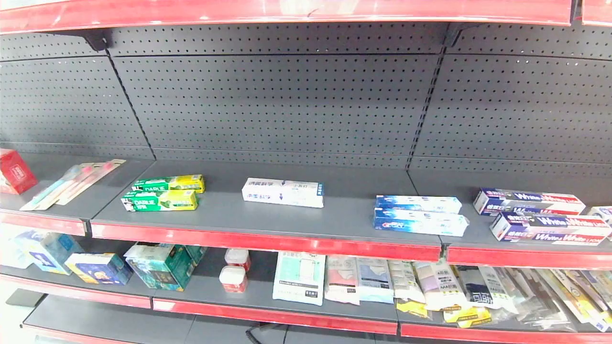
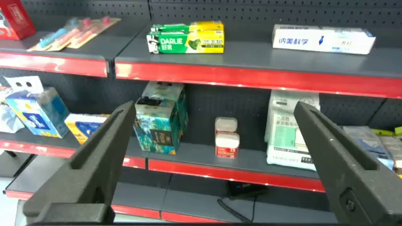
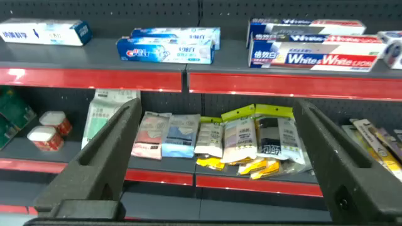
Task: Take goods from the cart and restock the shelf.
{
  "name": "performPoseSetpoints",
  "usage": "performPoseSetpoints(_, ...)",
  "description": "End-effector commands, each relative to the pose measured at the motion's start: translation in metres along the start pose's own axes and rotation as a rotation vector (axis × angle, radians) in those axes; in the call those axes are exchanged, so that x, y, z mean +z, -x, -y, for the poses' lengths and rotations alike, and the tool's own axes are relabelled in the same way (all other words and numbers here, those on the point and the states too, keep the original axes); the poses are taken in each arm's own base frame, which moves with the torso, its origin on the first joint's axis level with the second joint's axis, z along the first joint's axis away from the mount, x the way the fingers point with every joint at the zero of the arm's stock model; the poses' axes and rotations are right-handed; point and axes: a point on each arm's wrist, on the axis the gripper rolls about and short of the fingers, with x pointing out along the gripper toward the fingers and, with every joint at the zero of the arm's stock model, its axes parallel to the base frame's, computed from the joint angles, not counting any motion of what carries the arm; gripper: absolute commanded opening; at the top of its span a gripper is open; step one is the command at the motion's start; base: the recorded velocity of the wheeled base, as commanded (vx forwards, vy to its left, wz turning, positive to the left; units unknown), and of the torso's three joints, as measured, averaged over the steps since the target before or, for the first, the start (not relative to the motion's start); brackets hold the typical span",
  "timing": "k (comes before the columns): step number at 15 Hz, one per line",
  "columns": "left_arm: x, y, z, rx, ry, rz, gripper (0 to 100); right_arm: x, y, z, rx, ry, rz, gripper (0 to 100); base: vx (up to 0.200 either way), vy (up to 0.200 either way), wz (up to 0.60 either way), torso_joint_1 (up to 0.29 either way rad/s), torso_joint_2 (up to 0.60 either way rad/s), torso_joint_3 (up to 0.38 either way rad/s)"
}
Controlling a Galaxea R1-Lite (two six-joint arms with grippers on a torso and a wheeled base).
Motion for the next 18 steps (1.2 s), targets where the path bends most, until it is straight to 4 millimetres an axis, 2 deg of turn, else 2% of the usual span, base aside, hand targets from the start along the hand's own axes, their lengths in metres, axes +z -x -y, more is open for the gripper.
performPoseSetpoints(1,0.0001,-0.0001,0.0,0.001,0.0,0.0,100,-0.0001,-0.0001,0.0,0.002,0.0,-0.002,100,0.0,0.0,-0.6,0.012,0.01,-0.012)
performPoseSetpoints(18,0.0,-0.0001,0.0,0.001,0.002,-0.002,100,-0.0001,-0.0001,0.0,0.002,0.0,-0.002,100,0.0,0.0,-0.6,0.007,0.0,0.002)
